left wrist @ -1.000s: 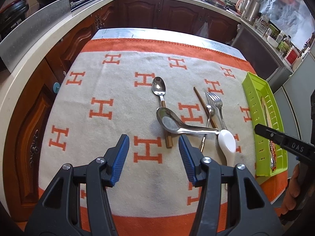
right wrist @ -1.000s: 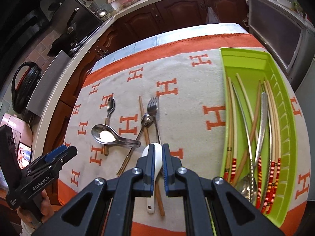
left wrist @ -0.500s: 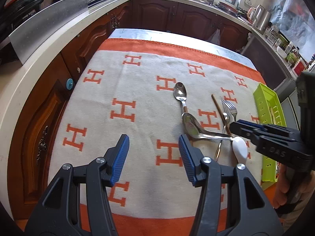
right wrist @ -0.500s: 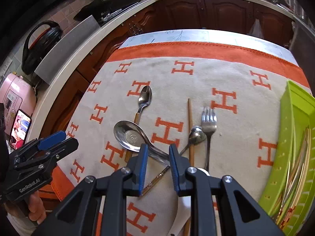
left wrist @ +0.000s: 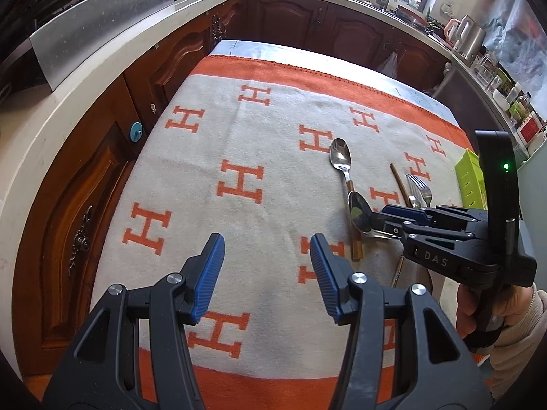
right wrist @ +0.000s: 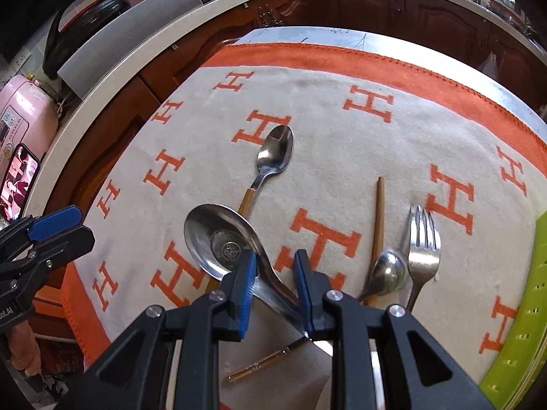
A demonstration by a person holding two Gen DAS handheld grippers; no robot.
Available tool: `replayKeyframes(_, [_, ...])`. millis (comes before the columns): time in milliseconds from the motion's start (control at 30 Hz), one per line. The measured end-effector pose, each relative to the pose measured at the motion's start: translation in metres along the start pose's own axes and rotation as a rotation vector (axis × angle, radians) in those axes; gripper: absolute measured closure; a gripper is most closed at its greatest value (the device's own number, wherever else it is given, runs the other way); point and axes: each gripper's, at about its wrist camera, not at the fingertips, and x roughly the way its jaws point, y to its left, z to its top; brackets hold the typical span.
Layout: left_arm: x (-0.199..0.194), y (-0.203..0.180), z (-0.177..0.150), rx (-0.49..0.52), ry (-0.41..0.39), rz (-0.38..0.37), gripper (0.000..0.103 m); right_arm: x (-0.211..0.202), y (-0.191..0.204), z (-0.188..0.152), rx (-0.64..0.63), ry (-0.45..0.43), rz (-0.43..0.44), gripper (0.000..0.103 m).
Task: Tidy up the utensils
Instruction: 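Lower the right gripper onto the large steel spoon and close it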
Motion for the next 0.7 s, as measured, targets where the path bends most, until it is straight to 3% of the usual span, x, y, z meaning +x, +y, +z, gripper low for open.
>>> replayKeyframes(333, [0.007, 0.003, -0.002, -0.011, 0.014, -0.006, 0.054, -0.006, 0.002, -0.011, -0.02, 0.015, 0.02, 0.075])
replayKeyframes(700, [0.01, 0.003, -0.006, -0.014, 0.026, -0.014, 0.054, -0.011, -0.009, -0.024, 0.116, 0.039, 0.142, 0.075])
